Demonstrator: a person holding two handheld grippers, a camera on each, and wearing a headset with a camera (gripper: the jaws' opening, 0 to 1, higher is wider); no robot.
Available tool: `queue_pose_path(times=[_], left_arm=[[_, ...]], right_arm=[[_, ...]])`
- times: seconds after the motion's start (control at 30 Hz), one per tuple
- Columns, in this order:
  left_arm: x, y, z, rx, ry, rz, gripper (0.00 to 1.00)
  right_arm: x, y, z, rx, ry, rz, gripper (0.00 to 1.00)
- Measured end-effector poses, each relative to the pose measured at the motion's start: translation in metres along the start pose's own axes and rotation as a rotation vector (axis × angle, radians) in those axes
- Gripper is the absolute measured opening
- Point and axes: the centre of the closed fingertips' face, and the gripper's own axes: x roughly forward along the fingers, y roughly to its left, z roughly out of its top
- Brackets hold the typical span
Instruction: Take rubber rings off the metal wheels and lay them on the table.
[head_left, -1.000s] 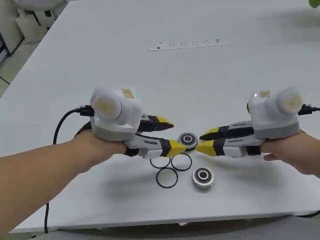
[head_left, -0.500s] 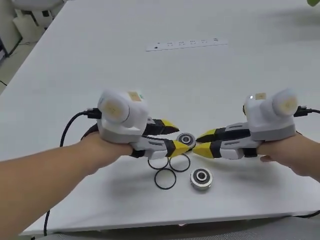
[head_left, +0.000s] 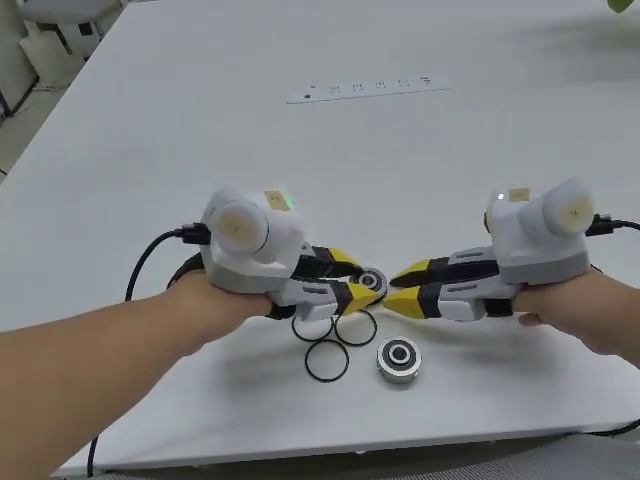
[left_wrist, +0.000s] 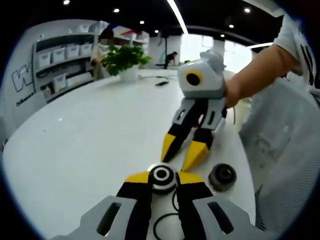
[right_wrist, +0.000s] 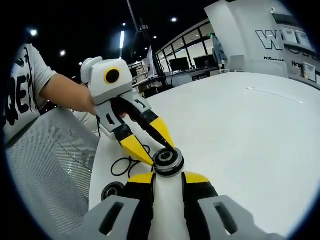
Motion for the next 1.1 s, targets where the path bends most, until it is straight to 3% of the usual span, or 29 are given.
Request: queue_pose_path(times=[0.13,0.47,0.67,1.1], left_arm=[[-0.0001,0.0034,-0.0004,0.003,0.006,0.022,0.14],[0.0005,0.0024,0.0000,0.034,0.016,0.038,0.14],[0.0009,0.0034,-0.0003,0.022,0.015,0.038,0.13],[0.0015,0.0046,-0.0005,0.001,0.005,0.044,0.13]], right_arm=[[0.0012,0.0012,0.0006,-0.001,-0.002,0.002,0.19],[0.0041,-0.0003,0.0032,-0.027,-0.007,-0.007,0.21],[0.0072,-0.0021,0.0036,-0.051,-0.007,-0.017,0.22],[0.0066,-0.0066,-0.0011,-0.052,0.014,-0.015,0.12]])
